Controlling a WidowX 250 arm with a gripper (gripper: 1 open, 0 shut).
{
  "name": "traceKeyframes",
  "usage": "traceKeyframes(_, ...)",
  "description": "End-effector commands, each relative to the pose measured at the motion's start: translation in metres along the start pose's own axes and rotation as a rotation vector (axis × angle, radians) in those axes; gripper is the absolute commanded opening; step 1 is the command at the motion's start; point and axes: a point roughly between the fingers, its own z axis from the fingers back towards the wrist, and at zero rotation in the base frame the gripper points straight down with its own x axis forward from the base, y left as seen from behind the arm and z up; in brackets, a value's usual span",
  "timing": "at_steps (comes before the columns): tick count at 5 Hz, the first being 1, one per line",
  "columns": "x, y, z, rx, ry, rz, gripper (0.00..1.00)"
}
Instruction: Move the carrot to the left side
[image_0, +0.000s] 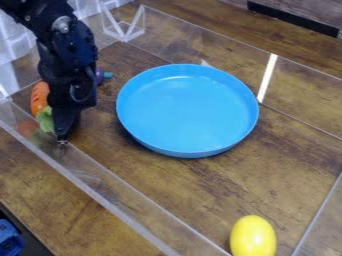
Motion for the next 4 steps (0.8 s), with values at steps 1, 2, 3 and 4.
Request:
traceKeyframes(1, 0.006, 0.01, 0.013, 0.045, -0.014, 0.064, 0.0)
traceKeyframes(2, 0.013, 0.005, 0.014, 0.039, -0.009, 0.109, 0.0)
traceKeyframes(3, 0.011, 0.0, 0.008, 0.034, -0.018, 0.1, 0.0)
traceKeyframes(4, 0.009, -0.006, 0.003, 0.029, -0.03, 0.093, 0.0)
